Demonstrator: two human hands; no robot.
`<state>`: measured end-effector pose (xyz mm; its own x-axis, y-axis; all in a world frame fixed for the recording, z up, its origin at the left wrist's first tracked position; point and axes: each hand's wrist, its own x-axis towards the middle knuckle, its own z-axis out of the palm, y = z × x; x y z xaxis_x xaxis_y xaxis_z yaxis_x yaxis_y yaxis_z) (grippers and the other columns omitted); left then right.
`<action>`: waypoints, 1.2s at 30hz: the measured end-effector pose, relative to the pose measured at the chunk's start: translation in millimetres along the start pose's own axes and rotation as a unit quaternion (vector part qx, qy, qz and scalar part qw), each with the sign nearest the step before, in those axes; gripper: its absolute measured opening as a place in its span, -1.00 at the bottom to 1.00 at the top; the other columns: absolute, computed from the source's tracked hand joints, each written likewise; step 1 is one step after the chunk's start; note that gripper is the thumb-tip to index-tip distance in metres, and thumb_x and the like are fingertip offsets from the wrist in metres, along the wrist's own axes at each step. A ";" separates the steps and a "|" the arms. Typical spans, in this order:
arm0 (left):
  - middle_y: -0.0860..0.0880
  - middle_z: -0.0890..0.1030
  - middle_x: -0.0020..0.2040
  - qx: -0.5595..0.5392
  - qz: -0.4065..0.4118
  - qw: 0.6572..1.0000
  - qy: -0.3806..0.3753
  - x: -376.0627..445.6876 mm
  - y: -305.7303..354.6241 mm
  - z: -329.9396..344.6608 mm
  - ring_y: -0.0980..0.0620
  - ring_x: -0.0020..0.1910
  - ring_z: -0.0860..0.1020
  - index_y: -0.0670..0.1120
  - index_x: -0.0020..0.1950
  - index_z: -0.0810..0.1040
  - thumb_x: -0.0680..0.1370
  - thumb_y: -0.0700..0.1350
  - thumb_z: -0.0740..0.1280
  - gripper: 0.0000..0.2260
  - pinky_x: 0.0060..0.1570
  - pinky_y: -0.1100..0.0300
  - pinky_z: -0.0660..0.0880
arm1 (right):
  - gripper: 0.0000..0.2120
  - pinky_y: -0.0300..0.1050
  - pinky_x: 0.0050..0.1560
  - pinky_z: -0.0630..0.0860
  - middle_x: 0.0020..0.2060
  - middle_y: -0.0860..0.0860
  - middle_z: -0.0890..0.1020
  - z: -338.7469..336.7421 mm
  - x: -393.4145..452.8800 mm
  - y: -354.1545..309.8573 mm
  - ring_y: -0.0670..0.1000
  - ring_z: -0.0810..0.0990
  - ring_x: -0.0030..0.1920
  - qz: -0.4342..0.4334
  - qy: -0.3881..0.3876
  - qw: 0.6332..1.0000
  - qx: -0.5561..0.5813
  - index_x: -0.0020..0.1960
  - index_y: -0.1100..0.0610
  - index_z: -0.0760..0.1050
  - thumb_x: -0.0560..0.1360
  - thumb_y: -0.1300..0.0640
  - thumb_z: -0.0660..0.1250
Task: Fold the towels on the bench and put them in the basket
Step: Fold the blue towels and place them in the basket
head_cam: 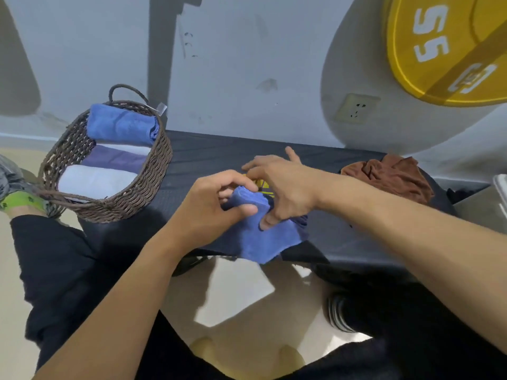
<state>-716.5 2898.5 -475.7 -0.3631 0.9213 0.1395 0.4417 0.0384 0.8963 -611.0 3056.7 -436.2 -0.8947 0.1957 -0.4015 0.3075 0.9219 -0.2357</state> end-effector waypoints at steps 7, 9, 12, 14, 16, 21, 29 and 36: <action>0.34 0.60 -0.21 -0.058 -0.061 0.996 0.037 -3.1 -20.8 44.1 0.36 -0.35 0.50 -0.03 -0.02 0.62 0.54 -0.32 0.35 -0.80 -0.29 0.55 0.33 | -0.77 0.00 -0.06 0.57 -0.16 0.06 0.67 34.2 -61.2 65.5 0.05 0.63 -0.15 0.034 -0.062 0.965 0.252 -0.03 0.16 0.58 0.38 0.18 0.57; 0.36 0.60 -0.21 -0.050 -0.086 0.995 0.026 1.6 -35.7 58.3 0.39 -0.30 0.51 0.01 -0.01 0.62 0.54 -0.29 0.34 -0.80 -0.24 0.56 0.34 | -0.78 -0.03 0.01 0.59 -0.09 0.07 0.69 49.6 -61.9 81.6 0.02 0.67 -0.10 0.054 -0.102 0.935 0.334 0.01 0.19 0.61 0.40 0.24 0.56; 0.17 0.66 -0.09 -0.123 -0.216 0.966 0.067 13.3 -63.3 81.2 0.22 -0.15 0.58 -0.03 0.17 0.57 0.56 -0.21 0.37 -0.80 -0.13 0.44 0.45 | -0.76 -0.04 0.01 0.65 -0.09 0.10 0.68 72.7 -49.4 102.2 0.03 0.66 -0.09 0.133 -0.083 0.889 0.430 0.10 0.24 0.59 0.45 0.28 0.51; -0.03 0.64 -0.03 -0.150 -0.334 0.926 0.089 22.2 -78.3 95.4 0.04 -0.07 0.57 -0.15 0.31 0.46 0.56 -0.19 0.40 -0.66 -0.11 0.30 0.49 | -0.70 0.10 0.08 0.63 -0.08 0.17 0.63 90.2 -40.9 116.6 0.11 0.64 -0.09 0.245 0.028 0.846 0.473 0.19 0.30 0.53 0.49 0.28 0.46; 0.00 0.55 -0.15 -0.094 -0.391 0.910 0.097 30.7 -92.0 103.8 0.03 -0.18 0.51 -0.23 0.28 0.44 0.50 -0.15 0.46 -0.59 -0.24 0.27 0.43 | -0.60 0.11 0.08 0.63 -0.02 0.21 0.63 105.9 -37.6 127.0 0.15 0.65 -0.04 0.348 0.068 0.817 0.454 0.27 0.32 0.48 0.52 0.16 0.45; -0.03 0.58 -0.21 0.006 -0.365 0.931 0.011 41.3 -103.6 109.4 -0.04 -0.20 0.55 -0.16 -0.05 0.54 0.38 -0.16 0.52 -0.77 -0.31 0.20 0.45 | -0.55 -0.04 -0.19 0.69 -0.04 0.13 0.67 124.2 -36.0 127.3 0.11 0.67 -0.04 0.389 0.004 0.818 0.425 0.05 0.26 0.62 0.40 -0.11 0.53; 0.03 0.47 -0.02 0.124 -0.183 0.966 0.135 32.9 -95.7 115.4 0.01 -0.04 0.48 -0.11 0.10 0.48 0.48 -0.24 0.40 -0.77 0.01 0.17 0.43 | -0.84 0.01 -0.31 0.67 -0.35 0.19 0.64 116.4 -32.7 101.9 0.21 0.69 -0.31 0.402 -0.007 0.867 0.294 -0.21 0.29 0.54 0.40 0.20 0.46; 0.06 0.56 0.05 0.208 0.036 0.968 -0.136 -18.7 -110.5 100.4 0.07 0.10 0.48 -0.10 0.08 0.63 0.50 -0.24 0.37 -0.82 0.15 0.33 0.39 | -0.78 -0.24 -0.17 0.43 -0.20 -0.03 0.66 107.5 -18.8 65.7 0.02 0.61 -0.13 0.167 -0.004 0.957 0.237 -0.02 0.09 0.63 0.35 0.25 0.47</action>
<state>-676.1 2915.9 -619.7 -0.1153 0.9929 0.0284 0.7708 0.0714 0.6330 -539.1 3077.6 -539.2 -0.7194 0.4481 -0.5307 0.6895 0.5535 -0.4671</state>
